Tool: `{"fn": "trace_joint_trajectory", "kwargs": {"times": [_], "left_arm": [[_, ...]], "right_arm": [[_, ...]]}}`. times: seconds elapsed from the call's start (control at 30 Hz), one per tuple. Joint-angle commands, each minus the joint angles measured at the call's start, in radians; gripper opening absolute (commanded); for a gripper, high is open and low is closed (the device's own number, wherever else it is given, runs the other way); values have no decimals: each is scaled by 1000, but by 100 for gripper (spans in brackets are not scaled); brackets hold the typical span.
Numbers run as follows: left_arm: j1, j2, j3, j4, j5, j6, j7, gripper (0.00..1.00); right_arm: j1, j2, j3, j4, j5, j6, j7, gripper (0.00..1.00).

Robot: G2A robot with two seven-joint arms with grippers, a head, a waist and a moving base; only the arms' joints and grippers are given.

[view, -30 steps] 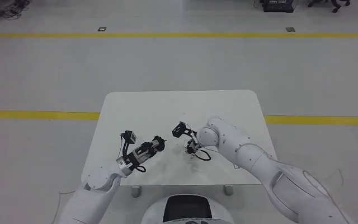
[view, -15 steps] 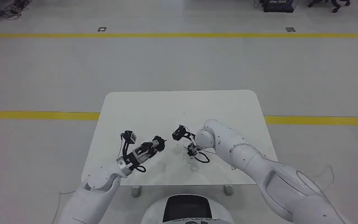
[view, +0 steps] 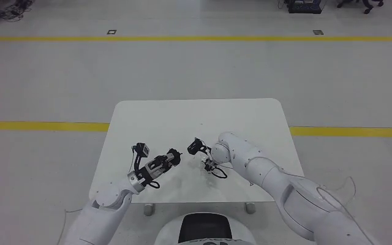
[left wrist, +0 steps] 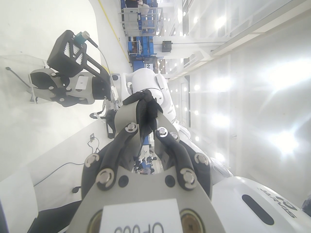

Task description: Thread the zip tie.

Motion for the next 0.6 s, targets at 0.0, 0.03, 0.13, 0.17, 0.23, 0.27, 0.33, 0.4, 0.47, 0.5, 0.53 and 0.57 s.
{"fn": "trace_joint_trajectory", "kwargs": {"times": [0.0,0.03,0.13,0.17,0.23,0.27,0.33,0.4,0.47,0.5,0.53,0.57], "left_arm": [[0,0,0,0,0,0,0,0],[0,0,0,0,0,0,0,0],[0,0,0,0,0,0,0,0],[0,0,0,0,0,0,0,0],[0,0,0,0,0,0,0,0],[0,0,0,0,0,0,0,0],[0,0,0,0,0,0,0,0],[0,0,0,0,0,0,0,0],[0,0,0,0,0,0,0,0],[0,0,0,0,0,0,0,0],[0,0,0,0,0,0,0,0],[0,0,0,0,0,0,0,0]], "right_arm": [[2,-7,-2,12,-6,1,-4,16],[3,-10,-3,17,-9,1,-7,16],[5,-20,-6,32,-17,3,-12,16],[6,-22,-7,36,-21,4,-13,16],[7,-29,-9,45,-29,6,-16,16],[8,-31,-10,49,-32,6,-18,16],[10,-37,-13,56,-45,11,-20,16],[11,-42,-14,62,-52,18,-23,15],[13,-47,-17,68,-68,31,-26,16],[12,-49,-18,69,-73,36,-27,16],[12,-52,-18,71,-78,41,-28,15],[13,-54,-18,73,-82,46,-28,15]]}}
